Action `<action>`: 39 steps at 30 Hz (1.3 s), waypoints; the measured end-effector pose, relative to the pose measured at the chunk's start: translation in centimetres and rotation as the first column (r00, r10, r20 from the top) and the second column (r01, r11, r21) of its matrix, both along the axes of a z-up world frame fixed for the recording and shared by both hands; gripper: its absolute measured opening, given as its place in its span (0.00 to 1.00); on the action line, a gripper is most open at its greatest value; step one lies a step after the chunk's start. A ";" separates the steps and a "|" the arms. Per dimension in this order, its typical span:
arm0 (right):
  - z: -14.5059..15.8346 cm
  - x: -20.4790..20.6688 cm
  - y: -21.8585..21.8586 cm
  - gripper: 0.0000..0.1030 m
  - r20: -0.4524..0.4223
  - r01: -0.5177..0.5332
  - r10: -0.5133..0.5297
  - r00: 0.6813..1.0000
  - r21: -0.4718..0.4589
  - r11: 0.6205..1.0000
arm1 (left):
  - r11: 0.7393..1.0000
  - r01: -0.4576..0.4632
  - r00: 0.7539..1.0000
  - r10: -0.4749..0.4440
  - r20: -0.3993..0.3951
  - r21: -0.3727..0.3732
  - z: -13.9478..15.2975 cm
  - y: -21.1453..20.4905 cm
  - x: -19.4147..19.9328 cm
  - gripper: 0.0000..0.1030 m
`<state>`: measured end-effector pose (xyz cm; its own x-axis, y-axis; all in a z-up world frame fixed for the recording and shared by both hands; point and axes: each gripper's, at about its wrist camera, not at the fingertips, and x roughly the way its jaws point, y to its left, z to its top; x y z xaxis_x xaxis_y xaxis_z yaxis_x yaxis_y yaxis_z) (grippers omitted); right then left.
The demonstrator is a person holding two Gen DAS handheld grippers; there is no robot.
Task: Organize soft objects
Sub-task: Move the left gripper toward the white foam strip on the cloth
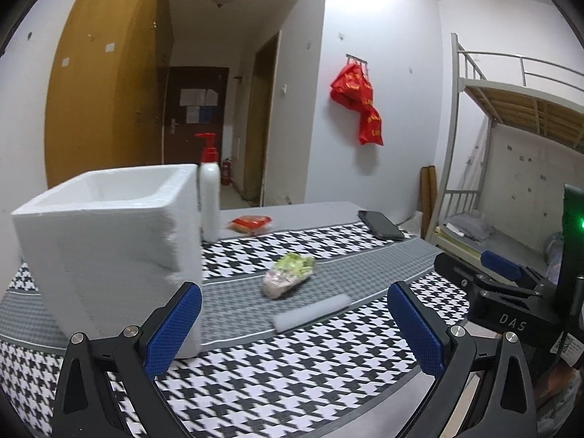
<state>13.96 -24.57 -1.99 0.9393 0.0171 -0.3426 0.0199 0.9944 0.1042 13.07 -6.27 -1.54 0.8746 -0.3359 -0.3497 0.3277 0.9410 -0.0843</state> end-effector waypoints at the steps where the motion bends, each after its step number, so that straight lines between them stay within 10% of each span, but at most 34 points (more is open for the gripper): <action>1: 0.0 -0.2 -0.4 1.00 0.005 0.012 -0.012 1.000 0.000 1.000 | 1.000 0.006 1.000 -0.006 -0.004 0.004 0.0 -0.3 0.2 0.99; 39: -1.6 5.2 -1.4 1.00 -0.146 -0.134 0.133 0.980 0.002 0.991 | 0.969 0.197 0.955 -0.155 -0.254 0.150 -3.0 -3.5 8.2 0.94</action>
